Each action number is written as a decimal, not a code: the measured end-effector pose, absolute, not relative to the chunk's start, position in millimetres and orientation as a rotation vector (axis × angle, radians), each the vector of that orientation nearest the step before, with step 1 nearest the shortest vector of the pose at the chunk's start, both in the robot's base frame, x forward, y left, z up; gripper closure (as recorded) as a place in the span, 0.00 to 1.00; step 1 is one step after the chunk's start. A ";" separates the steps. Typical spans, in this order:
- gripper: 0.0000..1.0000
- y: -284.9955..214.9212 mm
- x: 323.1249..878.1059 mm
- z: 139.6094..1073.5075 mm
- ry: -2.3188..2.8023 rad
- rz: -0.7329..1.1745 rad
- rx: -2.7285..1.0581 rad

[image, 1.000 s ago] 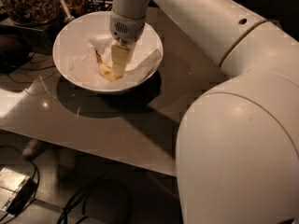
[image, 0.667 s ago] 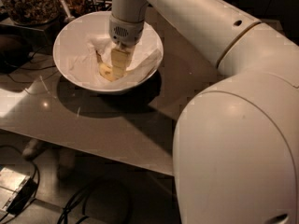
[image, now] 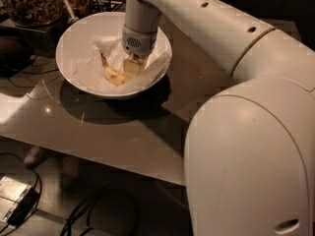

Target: Pick banana from white bowl

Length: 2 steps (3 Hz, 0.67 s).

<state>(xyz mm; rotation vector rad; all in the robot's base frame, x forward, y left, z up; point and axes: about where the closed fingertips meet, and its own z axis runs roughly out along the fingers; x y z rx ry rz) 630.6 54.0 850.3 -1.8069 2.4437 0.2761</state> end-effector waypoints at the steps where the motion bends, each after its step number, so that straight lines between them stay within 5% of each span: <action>1: 0.53 46.1 632.6 840.8 2.471 0.273 -1.800; 2: 0.72 46.0 632.6 840.6 2.471 0.273 -1.800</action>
Offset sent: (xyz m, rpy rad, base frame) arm 0.0017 -0.0071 -0.0086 -0.0117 0.0126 -0.0113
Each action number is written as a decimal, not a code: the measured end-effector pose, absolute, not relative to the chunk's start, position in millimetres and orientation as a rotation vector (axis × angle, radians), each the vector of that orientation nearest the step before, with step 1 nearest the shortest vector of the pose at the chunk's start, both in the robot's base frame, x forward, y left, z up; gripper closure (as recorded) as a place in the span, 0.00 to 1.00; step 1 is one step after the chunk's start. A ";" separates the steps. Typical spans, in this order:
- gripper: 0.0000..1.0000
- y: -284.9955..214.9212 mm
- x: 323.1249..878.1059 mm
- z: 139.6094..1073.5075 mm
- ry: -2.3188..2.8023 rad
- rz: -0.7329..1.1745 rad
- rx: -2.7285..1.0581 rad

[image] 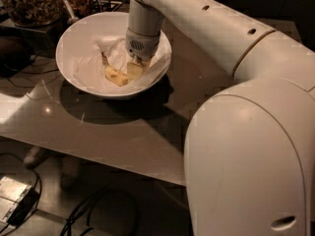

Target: Pick banana from white bowl

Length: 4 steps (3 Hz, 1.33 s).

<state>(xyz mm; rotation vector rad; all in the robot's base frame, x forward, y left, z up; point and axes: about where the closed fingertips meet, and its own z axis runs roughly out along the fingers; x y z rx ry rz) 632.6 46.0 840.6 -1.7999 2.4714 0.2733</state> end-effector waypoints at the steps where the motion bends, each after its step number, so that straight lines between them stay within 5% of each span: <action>1: 0.94 46.0 632.6 840.6 2.471 0.273 -1.800; 4: 1.00 43.4 583.1 910.5 2.095 0.477 -1.890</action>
Offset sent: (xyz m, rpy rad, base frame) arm -0.0245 0.0006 0.0310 0.1035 -0.0444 0.0800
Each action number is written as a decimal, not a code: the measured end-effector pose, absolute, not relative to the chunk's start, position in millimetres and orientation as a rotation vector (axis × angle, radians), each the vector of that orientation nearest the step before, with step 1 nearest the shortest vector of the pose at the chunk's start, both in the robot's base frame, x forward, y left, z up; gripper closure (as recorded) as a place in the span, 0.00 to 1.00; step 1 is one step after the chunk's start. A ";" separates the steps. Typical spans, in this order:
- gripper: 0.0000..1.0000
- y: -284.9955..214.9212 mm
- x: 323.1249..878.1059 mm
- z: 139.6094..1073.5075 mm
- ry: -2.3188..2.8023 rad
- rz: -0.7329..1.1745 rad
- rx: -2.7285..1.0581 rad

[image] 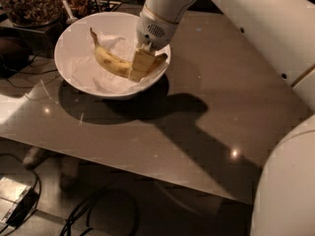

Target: Pick banana from white bowl

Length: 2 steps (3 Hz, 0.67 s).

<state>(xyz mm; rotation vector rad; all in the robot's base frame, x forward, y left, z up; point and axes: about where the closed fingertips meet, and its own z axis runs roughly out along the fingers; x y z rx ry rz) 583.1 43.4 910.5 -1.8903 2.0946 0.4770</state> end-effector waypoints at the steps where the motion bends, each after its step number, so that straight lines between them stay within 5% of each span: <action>1: 1.00 38.4 553.4 942.0 1.936 0.513 -1.974; 2: 1.00 8.4 506.9 967.0 1.816 0.546 -2.021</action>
Offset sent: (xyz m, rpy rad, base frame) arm -0.0904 -0.0359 0.0718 0.1119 -0.0749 0.2824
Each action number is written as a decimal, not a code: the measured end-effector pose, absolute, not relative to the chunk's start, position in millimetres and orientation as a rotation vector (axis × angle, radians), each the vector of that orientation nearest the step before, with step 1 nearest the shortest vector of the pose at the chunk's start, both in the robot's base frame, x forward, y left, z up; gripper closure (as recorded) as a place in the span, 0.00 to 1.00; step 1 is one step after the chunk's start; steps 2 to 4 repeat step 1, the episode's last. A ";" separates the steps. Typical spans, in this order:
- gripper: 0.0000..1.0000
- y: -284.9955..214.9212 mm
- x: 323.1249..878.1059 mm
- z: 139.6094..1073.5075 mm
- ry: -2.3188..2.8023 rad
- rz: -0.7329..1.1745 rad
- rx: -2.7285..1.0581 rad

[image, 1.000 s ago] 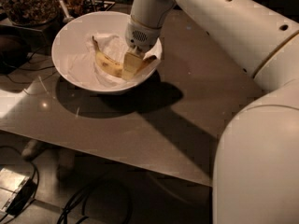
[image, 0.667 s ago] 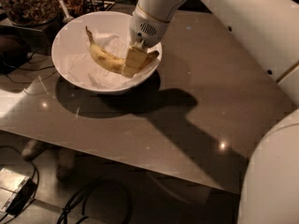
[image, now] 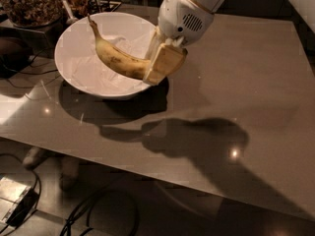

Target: Pick banana from white bowl

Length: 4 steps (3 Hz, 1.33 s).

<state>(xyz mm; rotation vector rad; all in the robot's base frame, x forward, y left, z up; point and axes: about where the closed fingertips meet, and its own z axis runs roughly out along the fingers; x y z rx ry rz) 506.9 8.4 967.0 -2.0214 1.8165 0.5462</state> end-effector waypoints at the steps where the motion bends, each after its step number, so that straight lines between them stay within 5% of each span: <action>1: 1.00 9.4 509.2 967.6 1.814 0.540 -2.008; 4: 1.00 9.4 509.2 967.6 1.814 0.540 -2.008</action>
Offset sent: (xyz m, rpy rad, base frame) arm 0.0000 0.0000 0.0000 0.0000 0.0000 0.0000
